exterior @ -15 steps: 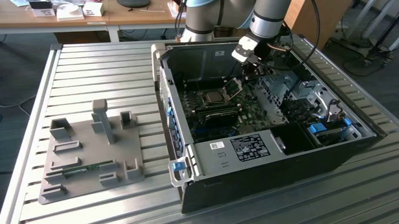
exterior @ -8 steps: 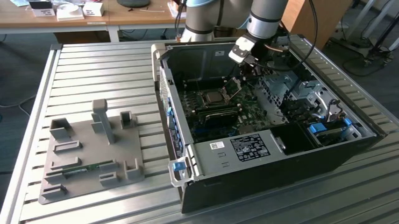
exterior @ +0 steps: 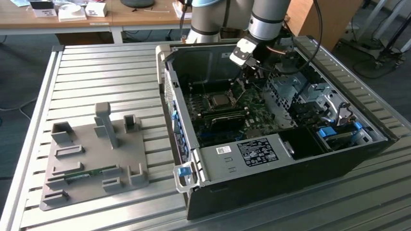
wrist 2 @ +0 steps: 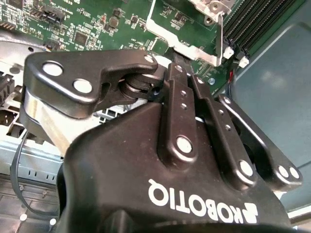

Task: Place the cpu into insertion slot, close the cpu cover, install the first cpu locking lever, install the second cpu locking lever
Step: 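Close the cpu cover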

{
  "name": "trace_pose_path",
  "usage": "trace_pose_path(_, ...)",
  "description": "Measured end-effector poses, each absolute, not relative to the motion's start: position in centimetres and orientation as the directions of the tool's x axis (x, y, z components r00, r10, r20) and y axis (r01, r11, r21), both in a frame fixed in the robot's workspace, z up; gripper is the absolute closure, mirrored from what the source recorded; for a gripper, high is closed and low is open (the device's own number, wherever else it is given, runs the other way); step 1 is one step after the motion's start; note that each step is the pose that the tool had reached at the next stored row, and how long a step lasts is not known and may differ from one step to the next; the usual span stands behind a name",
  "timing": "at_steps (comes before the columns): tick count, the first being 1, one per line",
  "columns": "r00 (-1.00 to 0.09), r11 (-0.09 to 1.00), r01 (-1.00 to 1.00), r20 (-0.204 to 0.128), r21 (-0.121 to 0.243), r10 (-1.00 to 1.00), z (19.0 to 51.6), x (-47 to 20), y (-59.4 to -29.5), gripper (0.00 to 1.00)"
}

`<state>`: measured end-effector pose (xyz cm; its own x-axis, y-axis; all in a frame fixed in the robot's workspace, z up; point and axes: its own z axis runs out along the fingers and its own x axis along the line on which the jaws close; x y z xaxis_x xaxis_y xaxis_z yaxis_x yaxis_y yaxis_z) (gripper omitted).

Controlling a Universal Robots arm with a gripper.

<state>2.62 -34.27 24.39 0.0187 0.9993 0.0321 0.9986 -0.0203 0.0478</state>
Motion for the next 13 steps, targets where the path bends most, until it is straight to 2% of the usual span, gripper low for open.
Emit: trace_pose_path(13,0.019,-0.02,0.999,0.033,0.048,0.999,24.3,0.7,-34.3,0.89)
